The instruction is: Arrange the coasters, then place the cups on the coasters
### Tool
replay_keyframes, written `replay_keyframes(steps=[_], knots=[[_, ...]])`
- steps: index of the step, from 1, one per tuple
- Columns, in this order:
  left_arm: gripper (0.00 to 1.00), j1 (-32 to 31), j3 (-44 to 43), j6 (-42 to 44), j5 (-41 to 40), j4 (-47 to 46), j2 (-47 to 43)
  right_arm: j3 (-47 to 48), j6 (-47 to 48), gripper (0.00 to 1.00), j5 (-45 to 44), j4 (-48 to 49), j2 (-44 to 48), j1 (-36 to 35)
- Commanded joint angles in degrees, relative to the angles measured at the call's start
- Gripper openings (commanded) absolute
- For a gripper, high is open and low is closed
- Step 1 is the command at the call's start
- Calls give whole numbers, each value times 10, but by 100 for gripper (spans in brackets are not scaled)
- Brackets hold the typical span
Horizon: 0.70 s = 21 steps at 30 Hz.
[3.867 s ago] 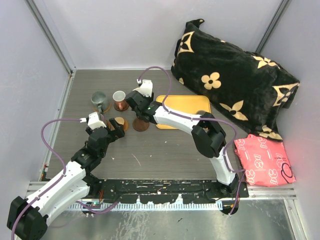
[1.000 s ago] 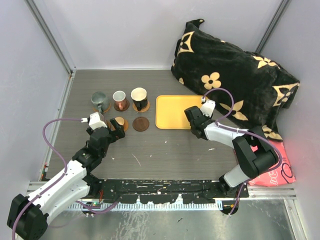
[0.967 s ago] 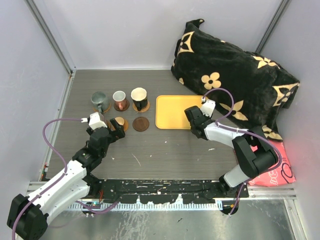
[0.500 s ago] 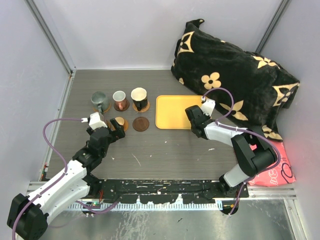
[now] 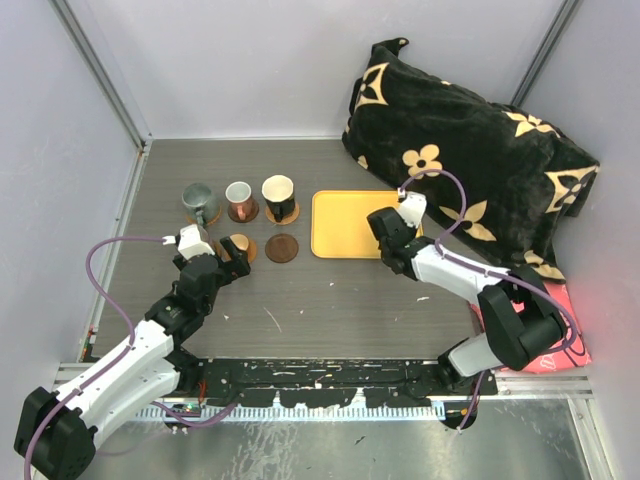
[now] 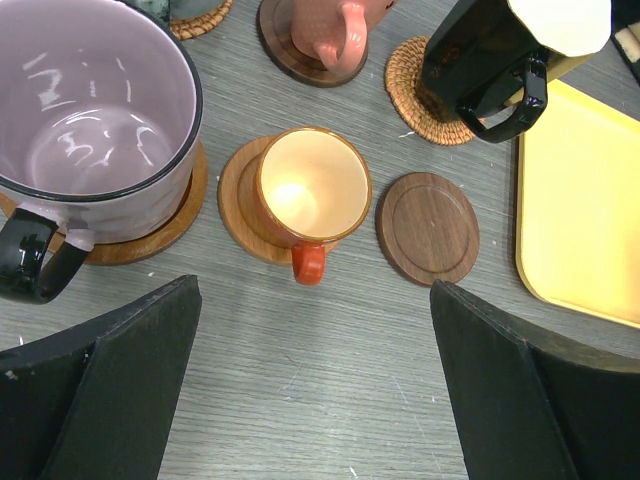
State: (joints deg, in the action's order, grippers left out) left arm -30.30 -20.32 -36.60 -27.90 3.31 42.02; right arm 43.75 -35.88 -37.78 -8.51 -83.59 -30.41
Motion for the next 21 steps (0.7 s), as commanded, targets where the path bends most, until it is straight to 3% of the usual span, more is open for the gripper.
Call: replay_keyframes(steps=[1,11,21], knots=[[98,1,1,3,-16,-27,-4,60,9,1,-21,1,32,-42],[98,0,2,1,-18,-24,-10,181,-11,1,-48,-20,-61,-190],[98,1,5,-8,-37,-8,-31,325,-28,1,-39,-31,-201,-267]])
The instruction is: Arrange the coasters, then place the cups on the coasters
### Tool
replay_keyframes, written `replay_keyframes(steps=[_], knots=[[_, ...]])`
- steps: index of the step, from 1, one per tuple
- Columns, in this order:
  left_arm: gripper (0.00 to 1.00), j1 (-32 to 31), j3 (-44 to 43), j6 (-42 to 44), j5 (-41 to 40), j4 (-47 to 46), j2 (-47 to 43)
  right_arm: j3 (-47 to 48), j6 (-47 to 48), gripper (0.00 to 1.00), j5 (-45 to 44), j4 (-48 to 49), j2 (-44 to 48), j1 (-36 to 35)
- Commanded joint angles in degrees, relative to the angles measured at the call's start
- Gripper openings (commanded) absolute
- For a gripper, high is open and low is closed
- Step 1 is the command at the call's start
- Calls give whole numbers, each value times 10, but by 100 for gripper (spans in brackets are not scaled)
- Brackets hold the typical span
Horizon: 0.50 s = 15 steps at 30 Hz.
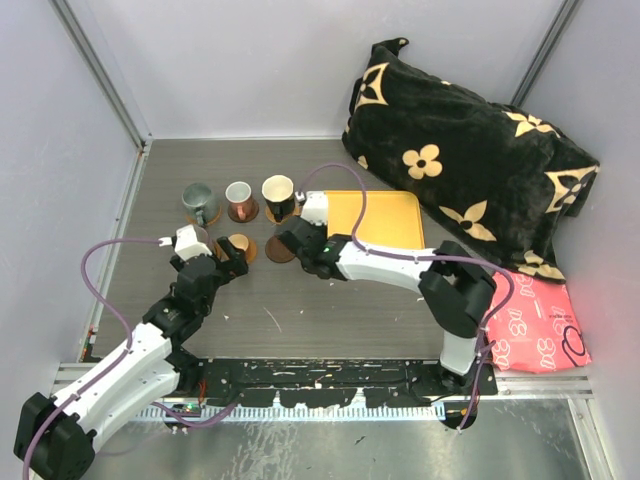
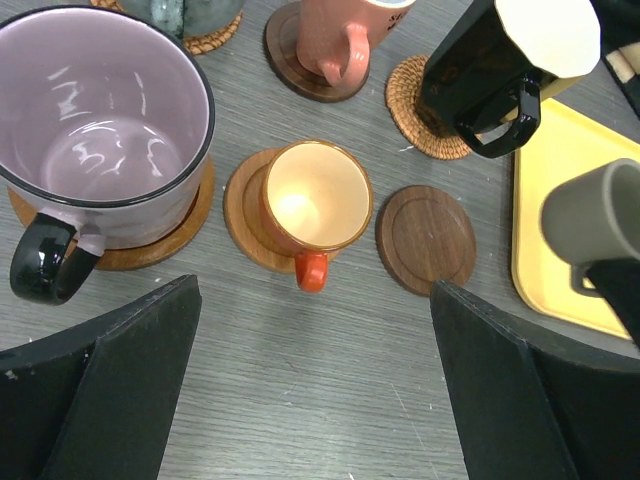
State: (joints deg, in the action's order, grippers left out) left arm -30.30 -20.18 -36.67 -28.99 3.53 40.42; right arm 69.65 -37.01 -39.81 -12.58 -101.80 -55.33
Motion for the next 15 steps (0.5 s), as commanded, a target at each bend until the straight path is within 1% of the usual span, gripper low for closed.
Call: replay_keyframes(steps=[1,5,15], knots=[[98,1,3,-8,-30,-8,-16,78,-19,1,-19,7,-30,-22],[98,1,2,-15,-42,2,-18,110,-29,0,-16,1,-64,-37],[98,1,4,-18,-47,7,-34,151,-47,1,-6,-3,-114,-50]])
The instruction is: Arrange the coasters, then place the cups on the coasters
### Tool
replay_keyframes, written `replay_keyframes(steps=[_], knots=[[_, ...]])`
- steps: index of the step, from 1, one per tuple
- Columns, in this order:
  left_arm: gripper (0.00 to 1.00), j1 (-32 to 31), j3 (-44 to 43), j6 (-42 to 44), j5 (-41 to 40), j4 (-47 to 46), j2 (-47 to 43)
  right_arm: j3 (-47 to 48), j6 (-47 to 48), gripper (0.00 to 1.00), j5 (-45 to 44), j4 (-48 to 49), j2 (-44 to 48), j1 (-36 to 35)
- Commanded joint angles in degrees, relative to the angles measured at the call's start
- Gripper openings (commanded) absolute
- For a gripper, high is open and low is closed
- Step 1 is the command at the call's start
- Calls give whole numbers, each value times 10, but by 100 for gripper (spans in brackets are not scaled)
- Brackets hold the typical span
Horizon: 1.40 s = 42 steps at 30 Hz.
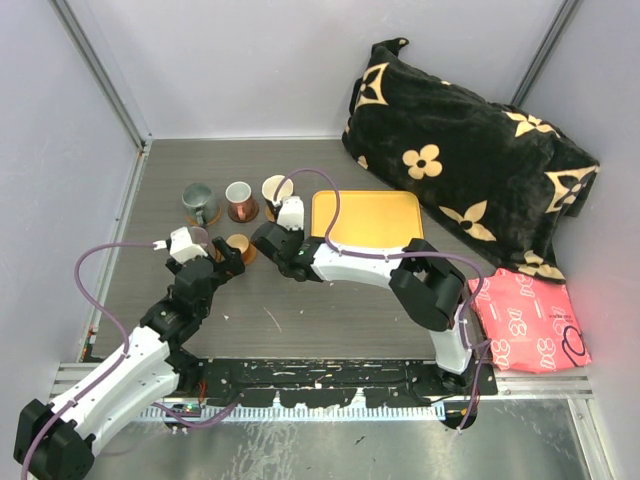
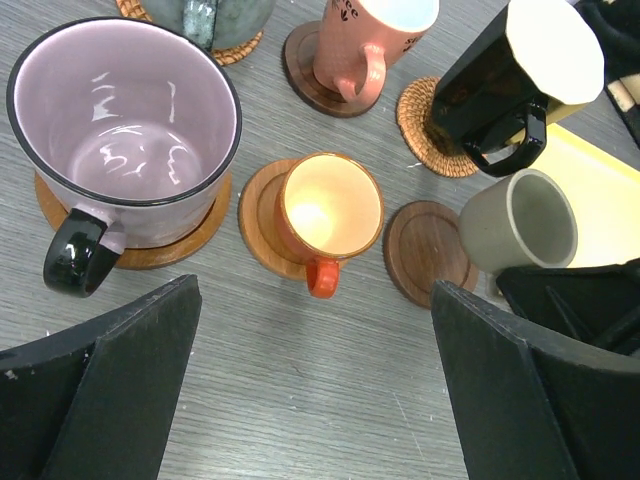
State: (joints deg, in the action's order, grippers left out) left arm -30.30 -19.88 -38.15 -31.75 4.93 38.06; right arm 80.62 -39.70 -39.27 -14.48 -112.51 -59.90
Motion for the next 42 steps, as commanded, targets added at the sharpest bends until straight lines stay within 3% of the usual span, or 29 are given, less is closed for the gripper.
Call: replay_keyframes(steps=[1,42], knots=[[98,1,1,-4,-20,-6,-11,44,-22,1,-11,14,-12,-5],[98,1,3,-4,-14,-10,-12,37,-76,1,-17,-4,-51,-31]])
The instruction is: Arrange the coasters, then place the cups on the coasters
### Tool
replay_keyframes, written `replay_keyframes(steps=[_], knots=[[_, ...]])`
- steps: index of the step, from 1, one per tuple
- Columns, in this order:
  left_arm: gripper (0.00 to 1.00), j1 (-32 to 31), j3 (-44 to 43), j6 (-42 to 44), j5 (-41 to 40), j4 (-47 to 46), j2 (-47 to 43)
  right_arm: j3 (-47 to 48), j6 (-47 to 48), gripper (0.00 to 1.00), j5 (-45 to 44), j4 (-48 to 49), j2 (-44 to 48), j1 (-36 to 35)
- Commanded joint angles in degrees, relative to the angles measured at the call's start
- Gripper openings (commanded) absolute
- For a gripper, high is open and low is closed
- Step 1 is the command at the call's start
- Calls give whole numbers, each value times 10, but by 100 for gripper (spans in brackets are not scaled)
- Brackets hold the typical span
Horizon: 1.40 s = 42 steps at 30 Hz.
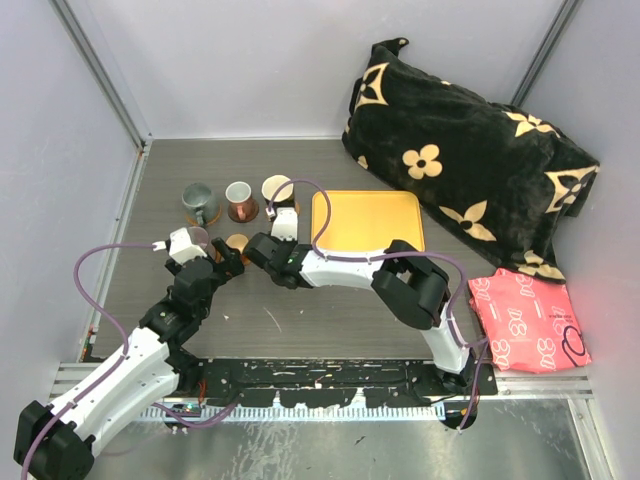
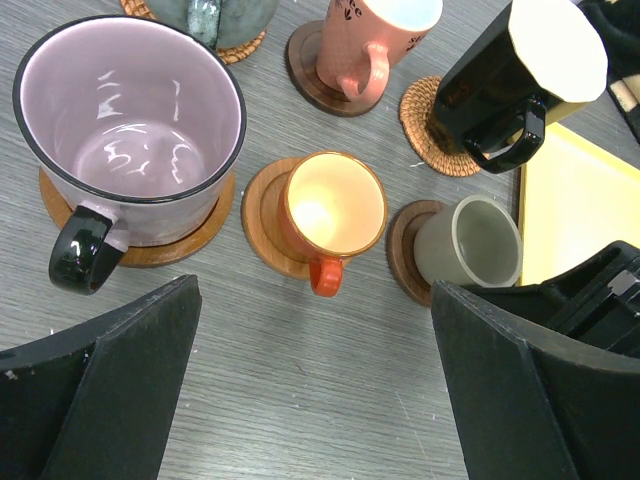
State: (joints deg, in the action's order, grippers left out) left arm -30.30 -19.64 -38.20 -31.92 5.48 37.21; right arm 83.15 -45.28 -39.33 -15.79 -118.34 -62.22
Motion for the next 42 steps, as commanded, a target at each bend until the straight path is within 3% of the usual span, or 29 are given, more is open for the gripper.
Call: replay_keyframes(steps=[1,6,17,26,42], knots=[[98,1,0,-4,-12,-15,-4,11,-21,1,-17,9,8,-9],[98,1,1,-4,-11,-16,-4,11,-23,2,-17,4,7,-10],[98,1,2,-4,-9,-16,-5,8,-35,31,-10,0,1,-10],[98,1,3,-2,-9,-16,-8,3,-37,40,-7,3,5,-11],[98,1,4,18,6,-29,-17,-54,-26,73,-44,4,106,-30]])
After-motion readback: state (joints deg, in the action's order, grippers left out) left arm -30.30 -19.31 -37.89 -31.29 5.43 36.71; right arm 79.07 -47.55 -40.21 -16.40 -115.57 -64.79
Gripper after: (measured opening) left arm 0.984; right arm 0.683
